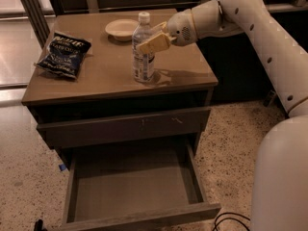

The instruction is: Pick blue plastic bottle from middle drawer and place on counter

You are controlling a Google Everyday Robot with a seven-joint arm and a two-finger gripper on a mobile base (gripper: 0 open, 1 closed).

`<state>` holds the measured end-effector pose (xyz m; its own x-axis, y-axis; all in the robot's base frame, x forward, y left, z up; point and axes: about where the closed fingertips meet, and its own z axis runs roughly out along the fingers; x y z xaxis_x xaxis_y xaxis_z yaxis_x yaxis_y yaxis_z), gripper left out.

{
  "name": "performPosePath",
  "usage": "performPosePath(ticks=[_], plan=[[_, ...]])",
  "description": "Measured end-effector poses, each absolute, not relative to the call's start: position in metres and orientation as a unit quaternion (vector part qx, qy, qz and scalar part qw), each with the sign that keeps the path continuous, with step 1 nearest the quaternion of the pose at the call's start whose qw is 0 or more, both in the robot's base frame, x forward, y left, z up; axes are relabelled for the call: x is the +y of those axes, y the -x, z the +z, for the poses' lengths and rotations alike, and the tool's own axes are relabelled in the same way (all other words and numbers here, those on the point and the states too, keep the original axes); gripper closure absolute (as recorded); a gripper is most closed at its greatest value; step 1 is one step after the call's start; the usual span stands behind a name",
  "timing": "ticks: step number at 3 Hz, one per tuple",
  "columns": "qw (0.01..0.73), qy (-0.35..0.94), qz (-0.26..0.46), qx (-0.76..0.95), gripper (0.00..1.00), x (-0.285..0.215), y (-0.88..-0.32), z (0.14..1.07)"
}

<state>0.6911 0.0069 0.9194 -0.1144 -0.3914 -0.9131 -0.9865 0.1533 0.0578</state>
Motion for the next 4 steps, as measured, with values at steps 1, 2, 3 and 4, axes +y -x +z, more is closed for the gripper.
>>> performPosePath(ticks=[1, 2, 3, 4], plan=[[0.399, 0.533, 0.373, 0.646, 0.6, 0.0069, -0.6911, 0.9194], [0.399, 0.533, 0.373, 0.646, 0.37, 0.0069, -0.6911, 0.9194], [0.398, 0.533, 0.373, 0.646, 0.14, 0.007, -0.6911, 0.9194], [0.398, 0.533, 0.373, 0.646, 0.0, 0.007, -0.6911, 0.9194]])
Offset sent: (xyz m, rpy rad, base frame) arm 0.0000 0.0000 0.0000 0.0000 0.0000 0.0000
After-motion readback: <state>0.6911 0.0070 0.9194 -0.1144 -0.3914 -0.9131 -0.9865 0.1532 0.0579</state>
